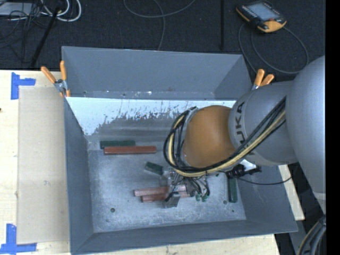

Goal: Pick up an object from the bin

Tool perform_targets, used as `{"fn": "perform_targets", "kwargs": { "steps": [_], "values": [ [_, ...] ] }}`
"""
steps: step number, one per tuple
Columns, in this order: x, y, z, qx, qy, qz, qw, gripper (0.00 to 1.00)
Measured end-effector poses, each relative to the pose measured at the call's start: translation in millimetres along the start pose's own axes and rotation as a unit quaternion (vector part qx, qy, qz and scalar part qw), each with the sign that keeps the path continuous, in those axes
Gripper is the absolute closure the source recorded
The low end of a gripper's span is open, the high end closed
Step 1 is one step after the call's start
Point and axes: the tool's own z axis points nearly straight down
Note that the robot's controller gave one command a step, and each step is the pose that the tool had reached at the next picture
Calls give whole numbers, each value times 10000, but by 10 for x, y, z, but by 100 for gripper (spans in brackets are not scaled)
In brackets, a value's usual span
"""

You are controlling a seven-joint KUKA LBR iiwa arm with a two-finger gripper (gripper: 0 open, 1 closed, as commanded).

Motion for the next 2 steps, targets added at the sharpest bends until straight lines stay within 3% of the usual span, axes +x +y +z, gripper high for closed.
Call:
{"fn": "perform_targets", "kwargs": {
  "steps": [1, 2],
  "values": [
    [0, 1, 0, 0, 1, 4, 10000, 100],
    [292, 135, -1511, -3, -15, -24, 10000, 100]
  ]
}}
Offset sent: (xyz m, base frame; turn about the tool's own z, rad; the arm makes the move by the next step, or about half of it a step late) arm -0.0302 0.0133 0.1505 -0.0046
